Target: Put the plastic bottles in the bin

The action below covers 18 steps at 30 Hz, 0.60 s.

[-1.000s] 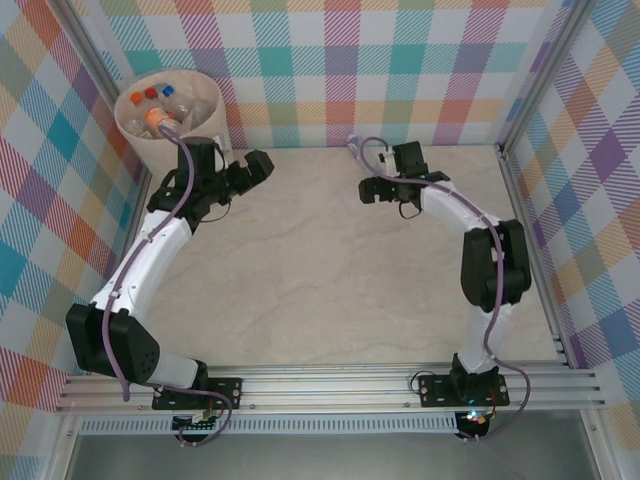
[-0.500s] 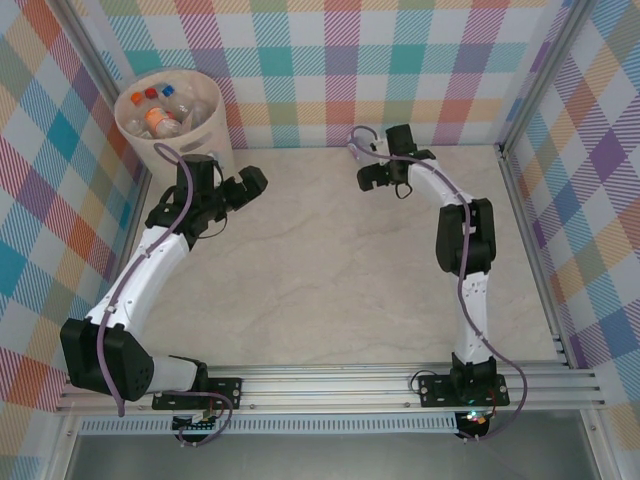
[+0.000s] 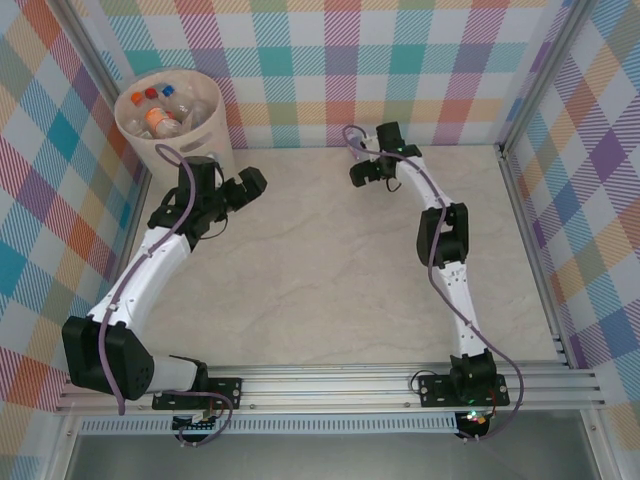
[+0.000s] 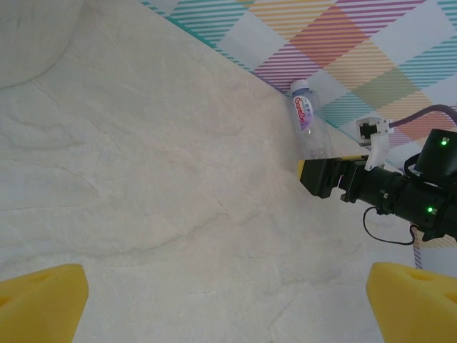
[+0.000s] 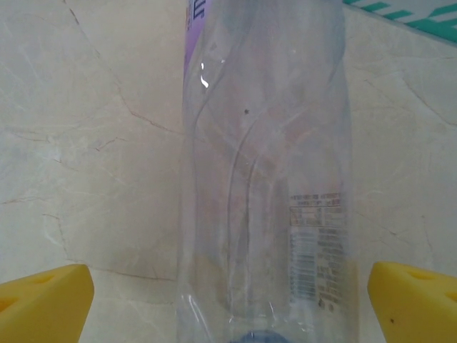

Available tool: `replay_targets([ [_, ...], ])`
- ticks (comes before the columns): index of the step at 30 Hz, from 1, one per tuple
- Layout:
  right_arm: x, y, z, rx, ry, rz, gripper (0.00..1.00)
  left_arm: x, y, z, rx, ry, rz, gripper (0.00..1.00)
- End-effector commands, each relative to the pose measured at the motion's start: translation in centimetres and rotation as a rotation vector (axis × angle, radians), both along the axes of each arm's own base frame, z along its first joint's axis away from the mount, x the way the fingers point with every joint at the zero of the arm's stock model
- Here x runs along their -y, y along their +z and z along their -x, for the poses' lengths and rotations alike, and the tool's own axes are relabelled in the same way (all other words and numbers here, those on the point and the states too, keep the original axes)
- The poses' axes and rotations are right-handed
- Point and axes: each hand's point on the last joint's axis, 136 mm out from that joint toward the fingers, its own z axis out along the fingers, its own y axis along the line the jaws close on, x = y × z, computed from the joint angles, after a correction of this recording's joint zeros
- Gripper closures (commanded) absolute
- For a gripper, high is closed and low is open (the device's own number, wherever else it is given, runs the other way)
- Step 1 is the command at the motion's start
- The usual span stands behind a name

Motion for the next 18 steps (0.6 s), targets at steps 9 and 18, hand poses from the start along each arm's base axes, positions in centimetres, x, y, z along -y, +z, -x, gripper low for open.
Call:
replay_targets([
  [9,-0.2,0.0,-2.0,0.074,0.016,0.004,0.24,0.6,-1.8,-1.2,-0.041,-0.028,-0.026,0.00],
  [18,-1.0,3.1,-0.6,0.130,0.003,0.022,0.49,1.3,-2.7,-1.9,-0.078,-0.052,-0.014,0.00],
])
